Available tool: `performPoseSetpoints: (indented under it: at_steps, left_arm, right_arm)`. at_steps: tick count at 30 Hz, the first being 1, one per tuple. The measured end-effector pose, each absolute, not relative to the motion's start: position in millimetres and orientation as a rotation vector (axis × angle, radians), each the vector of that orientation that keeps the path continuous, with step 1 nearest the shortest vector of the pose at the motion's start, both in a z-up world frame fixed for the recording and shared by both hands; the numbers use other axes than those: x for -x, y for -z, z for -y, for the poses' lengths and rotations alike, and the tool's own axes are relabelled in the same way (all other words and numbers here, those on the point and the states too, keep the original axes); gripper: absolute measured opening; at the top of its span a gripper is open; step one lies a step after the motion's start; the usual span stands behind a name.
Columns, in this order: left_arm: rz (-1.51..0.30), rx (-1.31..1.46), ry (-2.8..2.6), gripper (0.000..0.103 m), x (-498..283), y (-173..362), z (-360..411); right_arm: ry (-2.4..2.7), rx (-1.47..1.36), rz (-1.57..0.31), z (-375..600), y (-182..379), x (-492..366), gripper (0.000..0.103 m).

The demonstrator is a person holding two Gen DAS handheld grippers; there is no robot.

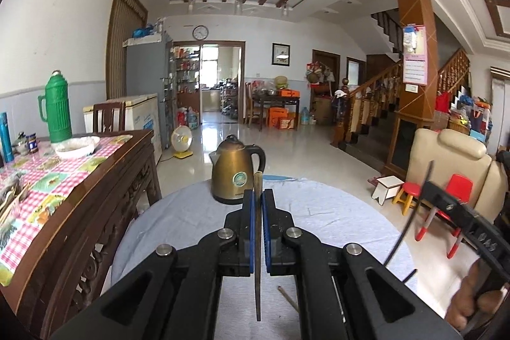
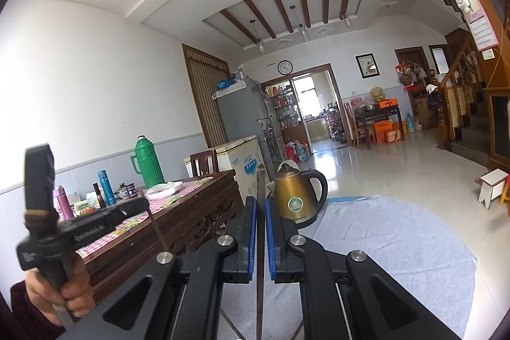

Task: Organize utensils
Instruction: 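Carry the upright chopsticks toward the mesh holder with both grippers, then lower the chopsticks into the mesh holder and open both grippers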

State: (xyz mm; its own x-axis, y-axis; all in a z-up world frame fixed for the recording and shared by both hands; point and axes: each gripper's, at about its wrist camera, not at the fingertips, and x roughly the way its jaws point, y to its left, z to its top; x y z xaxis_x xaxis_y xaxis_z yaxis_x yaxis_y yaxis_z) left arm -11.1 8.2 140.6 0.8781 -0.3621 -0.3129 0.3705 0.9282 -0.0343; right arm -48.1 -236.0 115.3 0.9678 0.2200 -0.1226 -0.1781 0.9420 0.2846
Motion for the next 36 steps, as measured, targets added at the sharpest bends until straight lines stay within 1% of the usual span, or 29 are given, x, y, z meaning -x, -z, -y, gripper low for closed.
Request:
performPoseSetpoints:
  at_steps: [9, 17, 30, 36]
  left_arm:
    - [-0.265, -0.033, 0.449, 0.005, 39, -167, 4]
    - [-0.257, -0.03, 0.504, 0.005, 51, -170, 21]
    - [-0.414, -0.012, 0.546, 0.005, 43, -116, 42]
    - [-0.536, -0.012, 0.537, 0.005, 30, -84, 43]
  right_arm:
    - [-0.196, -0.285, -0.156, 238, -114, 52, 0.007]
    - [-0.189, -0.28, -0.186, 239, -102, 53, 0.007]
    - [-0.188, -0.252, -0.292, 232, -67, 49, 0.007]
    - [-0.199, -0.239, -0.353, 226, -51, 43, 0.007]
